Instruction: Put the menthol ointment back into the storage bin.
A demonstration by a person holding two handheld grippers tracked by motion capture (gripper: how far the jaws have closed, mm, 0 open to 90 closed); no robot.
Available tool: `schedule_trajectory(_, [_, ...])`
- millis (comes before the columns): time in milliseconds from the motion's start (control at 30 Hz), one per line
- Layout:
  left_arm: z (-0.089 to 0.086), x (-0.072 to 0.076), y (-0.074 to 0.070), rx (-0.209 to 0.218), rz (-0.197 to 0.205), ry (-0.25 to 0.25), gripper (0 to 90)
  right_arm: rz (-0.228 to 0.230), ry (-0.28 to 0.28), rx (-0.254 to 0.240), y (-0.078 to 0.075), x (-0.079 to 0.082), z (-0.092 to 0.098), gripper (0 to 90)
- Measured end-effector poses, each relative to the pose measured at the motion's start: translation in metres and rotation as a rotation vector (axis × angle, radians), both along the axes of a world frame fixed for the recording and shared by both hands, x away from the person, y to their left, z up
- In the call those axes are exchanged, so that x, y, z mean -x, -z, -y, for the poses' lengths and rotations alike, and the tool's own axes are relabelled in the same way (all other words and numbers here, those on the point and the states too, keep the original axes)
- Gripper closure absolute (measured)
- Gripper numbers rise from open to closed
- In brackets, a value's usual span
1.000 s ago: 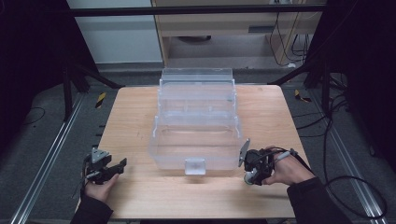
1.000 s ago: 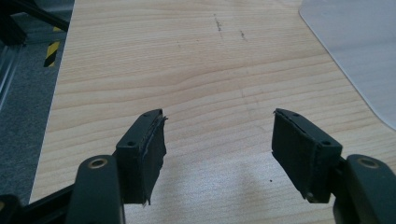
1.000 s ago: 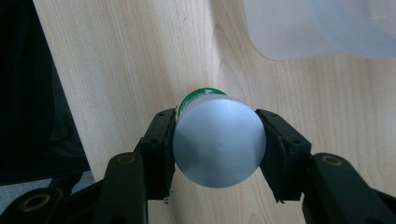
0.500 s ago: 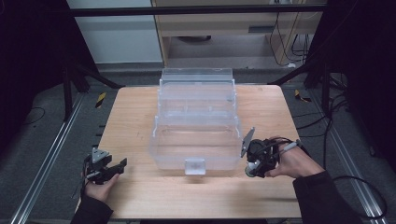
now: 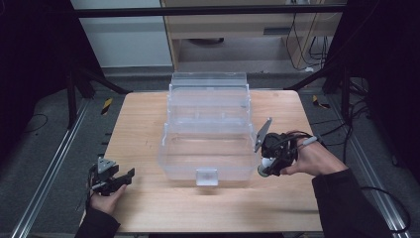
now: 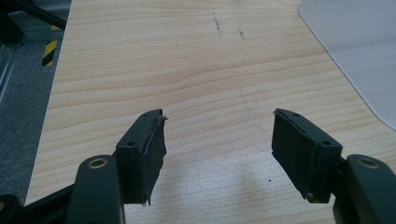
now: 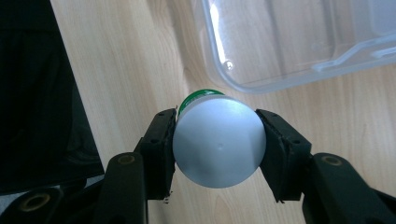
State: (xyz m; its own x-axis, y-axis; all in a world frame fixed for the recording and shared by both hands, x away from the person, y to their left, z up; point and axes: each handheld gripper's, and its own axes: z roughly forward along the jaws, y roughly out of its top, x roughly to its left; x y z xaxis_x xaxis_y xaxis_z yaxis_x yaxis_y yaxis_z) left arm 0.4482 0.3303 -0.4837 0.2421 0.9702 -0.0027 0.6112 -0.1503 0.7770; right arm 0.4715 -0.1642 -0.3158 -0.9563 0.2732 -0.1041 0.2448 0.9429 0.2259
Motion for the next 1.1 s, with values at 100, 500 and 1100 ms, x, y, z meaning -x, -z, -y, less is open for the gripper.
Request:
schedule_trajectory(100, [0.000,0.000,0.000,0.001,0.000,0.001,34.2,0.002,0.003,-0.011,-0.007,-0.006,-0.001,50.2])
schedule_trajectory(500, [0.000,0.000,0.000,0.003,0.001,0.001,34.3,0.005,0.021,-0.022,-0.015,-0.028,-0.005,50.2])
schedule_trajectory(1100, [-0.001,0.000,0.000,0.006,0.002,0.001,34.4,0.017,-0.013,-0.043,-0.010,-0.056,-0.029,50.3])
